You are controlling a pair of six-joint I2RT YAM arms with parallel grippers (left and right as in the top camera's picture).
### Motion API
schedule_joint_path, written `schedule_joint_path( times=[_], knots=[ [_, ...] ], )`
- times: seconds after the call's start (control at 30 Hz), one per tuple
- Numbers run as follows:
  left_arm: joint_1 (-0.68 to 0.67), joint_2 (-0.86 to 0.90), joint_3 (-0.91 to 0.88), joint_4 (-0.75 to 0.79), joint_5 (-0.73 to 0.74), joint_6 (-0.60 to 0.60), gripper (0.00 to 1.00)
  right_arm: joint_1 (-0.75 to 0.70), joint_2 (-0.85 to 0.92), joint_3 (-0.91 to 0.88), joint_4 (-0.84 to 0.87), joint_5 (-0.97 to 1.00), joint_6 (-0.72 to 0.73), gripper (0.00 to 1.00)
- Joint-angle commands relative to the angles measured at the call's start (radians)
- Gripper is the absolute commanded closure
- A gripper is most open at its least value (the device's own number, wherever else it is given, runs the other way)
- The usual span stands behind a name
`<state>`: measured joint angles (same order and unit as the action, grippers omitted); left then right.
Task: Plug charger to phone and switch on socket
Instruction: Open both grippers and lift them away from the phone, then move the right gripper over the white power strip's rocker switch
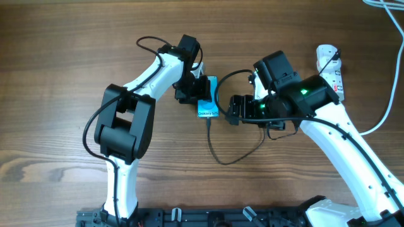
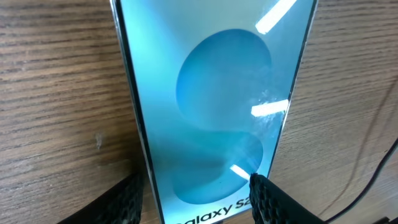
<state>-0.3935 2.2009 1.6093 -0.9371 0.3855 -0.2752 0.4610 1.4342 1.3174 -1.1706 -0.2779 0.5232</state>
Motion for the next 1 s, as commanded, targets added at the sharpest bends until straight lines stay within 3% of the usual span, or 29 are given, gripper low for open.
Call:
schedule_joint_path(
  times=[0.0,0.07,0.1,0.13,0.17,0.33,0.5,0.67,0.8,0.97],
  knots=[
    [0.018,0.002,0.009,-0.044,-0.047,0.005,0.42,-0.001,-0.018,0.016,-0.010,0.082,0.000,0.00],
    [0.044,-0.036,0.032,-0.084,-0.047,0.005,0.40,-0.001,-0.018,0.016,-0.011,0.088,-0.004,0.00],
    [0.064,-0.079,0.039,-0.097,-0.048,0.000,0.28,-0.001,-0.018,0.016,-0.012,0.087,-0.040,0.00],
    [0.077,-0.113,0.041,-0.101,-0.057,-0.014,0.06,-0.001,-0.018,0.018,-0.018,0.090,-0.068,0.00],
    [0.092,-0.151,0.041,-0.105,-0.080,-0.039,0.00,-0.001,-0.018,0.020,-0.027,0.105,-0.081,0.00],
    [0.163,-0.423,0.041,-0.129,-0.217,-0.125,0.00,-0.024,-0.018,0.088,-0.134,0.310,-0.074,0.00],
    [0.180,-0.669,0.040,-0.158,-0.359,-0.152,0.00,-0.240,-0.014,0.272,-0.244,0.514,-0.024,0.00],
    [0.180,-0.776,0.040,-0.229,-0.372,-0.152,0.00,-0.611,0.048,0.306,-0.076,0.521,-0.136,0.00],
    [0.180,-0.779,0.040,-0.249,-0.372,-0.152,0.00,-0.760,0.130,0.306,-0.009,0.542,-0.138,0.00],
    [0.180,-0.779,0.040,-0.249,-0.372,-0.152,0.00,-0.843,0.215,0.305,0.087,0.552,-0.131,0.00]
  ],
)
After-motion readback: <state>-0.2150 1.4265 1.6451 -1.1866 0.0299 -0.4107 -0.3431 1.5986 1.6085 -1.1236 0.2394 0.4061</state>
